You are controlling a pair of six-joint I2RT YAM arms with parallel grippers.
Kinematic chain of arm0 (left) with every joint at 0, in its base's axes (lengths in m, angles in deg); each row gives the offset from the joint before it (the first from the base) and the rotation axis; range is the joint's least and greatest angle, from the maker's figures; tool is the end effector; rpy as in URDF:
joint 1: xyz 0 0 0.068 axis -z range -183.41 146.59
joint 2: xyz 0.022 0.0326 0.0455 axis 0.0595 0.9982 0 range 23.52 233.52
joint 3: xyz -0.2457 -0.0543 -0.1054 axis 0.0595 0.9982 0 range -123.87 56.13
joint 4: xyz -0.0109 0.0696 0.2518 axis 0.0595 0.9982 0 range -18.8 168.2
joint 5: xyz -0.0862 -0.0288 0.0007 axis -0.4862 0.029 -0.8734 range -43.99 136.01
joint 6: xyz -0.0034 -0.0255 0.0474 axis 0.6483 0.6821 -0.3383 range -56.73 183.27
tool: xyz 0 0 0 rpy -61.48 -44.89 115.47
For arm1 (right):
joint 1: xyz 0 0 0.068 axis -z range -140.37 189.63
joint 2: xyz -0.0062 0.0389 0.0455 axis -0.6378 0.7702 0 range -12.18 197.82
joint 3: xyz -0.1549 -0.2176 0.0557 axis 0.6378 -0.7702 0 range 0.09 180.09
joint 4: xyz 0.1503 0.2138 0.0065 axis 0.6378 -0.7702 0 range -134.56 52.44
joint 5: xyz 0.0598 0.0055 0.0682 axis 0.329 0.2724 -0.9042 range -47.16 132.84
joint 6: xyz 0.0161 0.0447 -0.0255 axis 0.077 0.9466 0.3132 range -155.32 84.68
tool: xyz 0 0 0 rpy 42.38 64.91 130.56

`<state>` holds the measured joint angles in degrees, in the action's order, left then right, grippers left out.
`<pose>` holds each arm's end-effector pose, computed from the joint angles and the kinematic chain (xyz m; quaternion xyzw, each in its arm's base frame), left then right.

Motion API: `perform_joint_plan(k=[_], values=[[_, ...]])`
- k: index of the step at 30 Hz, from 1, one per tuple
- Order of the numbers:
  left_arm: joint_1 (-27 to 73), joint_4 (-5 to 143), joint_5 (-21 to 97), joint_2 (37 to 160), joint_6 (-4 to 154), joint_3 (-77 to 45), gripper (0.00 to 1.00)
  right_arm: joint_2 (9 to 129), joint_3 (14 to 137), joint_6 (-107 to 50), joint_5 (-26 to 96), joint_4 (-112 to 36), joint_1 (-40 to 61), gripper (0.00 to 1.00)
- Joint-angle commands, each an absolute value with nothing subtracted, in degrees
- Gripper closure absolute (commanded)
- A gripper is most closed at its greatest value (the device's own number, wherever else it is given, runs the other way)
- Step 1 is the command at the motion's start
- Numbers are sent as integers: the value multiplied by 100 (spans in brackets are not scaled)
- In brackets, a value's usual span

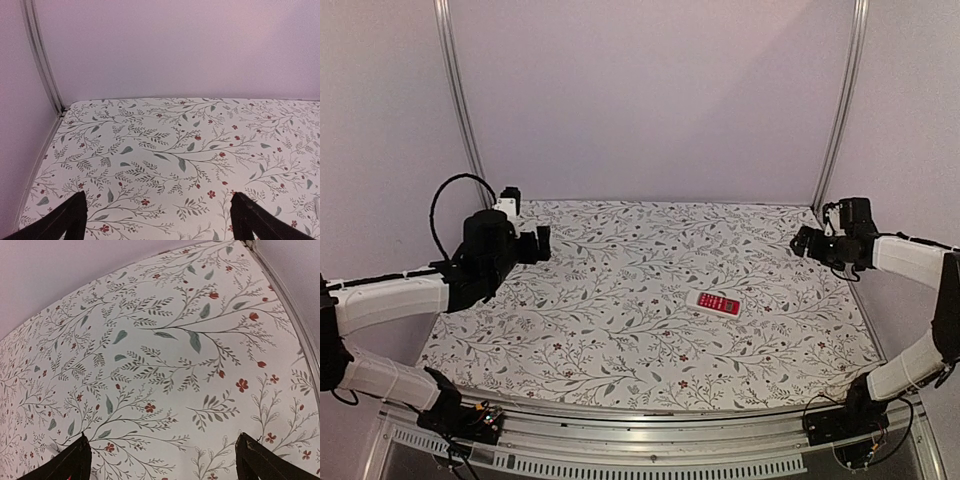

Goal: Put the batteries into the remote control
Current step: Reset both arms

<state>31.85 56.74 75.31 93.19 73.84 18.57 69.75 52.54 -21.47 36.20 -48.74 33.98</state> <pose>0.2287 -0.1404 0.2498 0.0211 0.7948 -0.0343 0.6055 0.3067 0.0344 0.2353 0.0408 0.9066 0.1224 0.4018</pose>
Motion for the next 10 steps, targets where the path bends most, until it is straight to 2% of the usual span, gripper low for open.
perform_joint_plan(k=[1, 6, 10], values=[[2233, 5737, 7487, 9219, 7846, 1983, 0, 6346, 4363, -1101, 3188, -3807, 4235, 1], [1685, 5548, 8093, 9465, 7730, 2135, 0, 6611, 4213, -1050, 3375, -3725, 4420, 1], [1428, 5532, 8409, 9759, 7616, 2124, 0, 6867, 3963, -1048, 3181, -3105, 4426, 1]])
